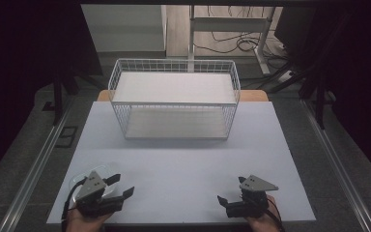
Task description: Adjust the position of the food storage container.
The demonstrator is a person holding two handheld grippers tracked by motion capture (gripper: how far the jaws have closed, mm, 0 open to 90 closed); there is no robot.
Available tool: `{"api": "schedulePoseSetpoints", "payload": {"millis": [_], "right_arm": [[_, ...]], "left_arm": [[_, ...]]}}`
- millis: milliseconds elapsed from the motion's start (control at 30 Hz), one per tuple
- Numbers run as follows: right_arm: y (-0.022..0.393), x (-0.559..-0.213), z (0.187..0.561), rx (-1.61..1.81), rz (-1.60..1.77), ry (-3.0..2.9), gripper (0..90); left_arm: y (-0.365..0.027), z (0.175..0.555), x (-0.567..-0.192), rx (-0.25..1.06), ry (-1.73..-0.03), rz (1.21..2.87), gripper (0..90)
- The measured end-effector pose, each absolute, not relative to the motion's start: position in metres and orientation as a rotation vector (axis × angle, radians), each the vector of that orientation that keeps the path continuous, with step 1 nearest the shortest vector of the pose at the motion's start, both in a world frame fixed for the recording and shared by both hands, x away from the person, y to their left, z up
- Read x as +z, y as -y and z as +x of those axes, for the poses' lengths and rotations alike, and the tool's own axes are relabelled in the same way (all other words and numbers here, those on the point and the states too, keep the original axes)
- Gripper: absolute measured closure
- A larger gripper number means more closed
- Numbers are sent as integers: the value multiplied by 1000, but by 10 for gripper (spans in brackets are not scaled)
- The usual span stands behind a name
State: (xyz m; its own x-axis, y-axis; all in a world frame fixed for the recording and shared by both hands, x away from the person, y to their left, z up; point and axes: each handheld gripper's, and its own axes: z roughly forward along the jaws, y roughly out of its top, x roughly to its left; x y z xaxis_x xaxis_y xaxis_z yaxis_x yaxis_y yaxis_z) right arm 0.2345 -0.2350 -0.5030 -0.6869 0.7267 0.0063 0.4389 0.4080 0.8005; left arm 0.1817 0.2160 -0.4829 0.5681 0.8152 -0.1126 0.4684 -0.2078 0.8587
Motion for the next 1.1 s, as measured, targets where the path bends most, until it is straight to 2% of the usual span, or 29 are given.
{"api": "schedulePoseSetpoints", "payload": {"millis": [33, 133, 200, 267, 300, 400, 767, 933, 1000, 1100], "right_arm": [[235, -503, 234, 1167, 1008, -2327, 7], [233, -503, 234, 1155, 997, -2331, 9], [233, -503, 234, 1152, 993, -2333, 10], [233, -503, 234, 1145, 991, -2332, 11], [234, -503, 234, 1143, 990, -2332, 11], [233, -503, 234, 1138, 989, -2333, 12], [233, -503, 233, 1132, 978, -2338, 16], [232, -503, 233, 1128, 981, -2342, 16], [232, -503, 233, 1126, 980, -2342, 16], [232, -504, 233, 1121, 978, -2345, 17]], "left_arm": [[-227, 179, -481, 468, -1066, 1841, 380], [-244, 175, -477, 503, -1114, 1809, 504], [-255, 172, -475, 527, -1146, 1789, 550], [-266, 167, -474, 557, -1176, 1777, 652], [-277, 163, -475, 583, -1205, 1765, 754], [-286, 159, -476, 598, -1231, 1757, 882], [-319, 142, -495, 650, -1416, 1752, 900], [-330, 137, -503, 627, -1470, 1714, 900], [-331, 136, -504, 683, -1511, 1751, 900], [-332, 137, -510, 643, -1530, 1753, 900]]}}
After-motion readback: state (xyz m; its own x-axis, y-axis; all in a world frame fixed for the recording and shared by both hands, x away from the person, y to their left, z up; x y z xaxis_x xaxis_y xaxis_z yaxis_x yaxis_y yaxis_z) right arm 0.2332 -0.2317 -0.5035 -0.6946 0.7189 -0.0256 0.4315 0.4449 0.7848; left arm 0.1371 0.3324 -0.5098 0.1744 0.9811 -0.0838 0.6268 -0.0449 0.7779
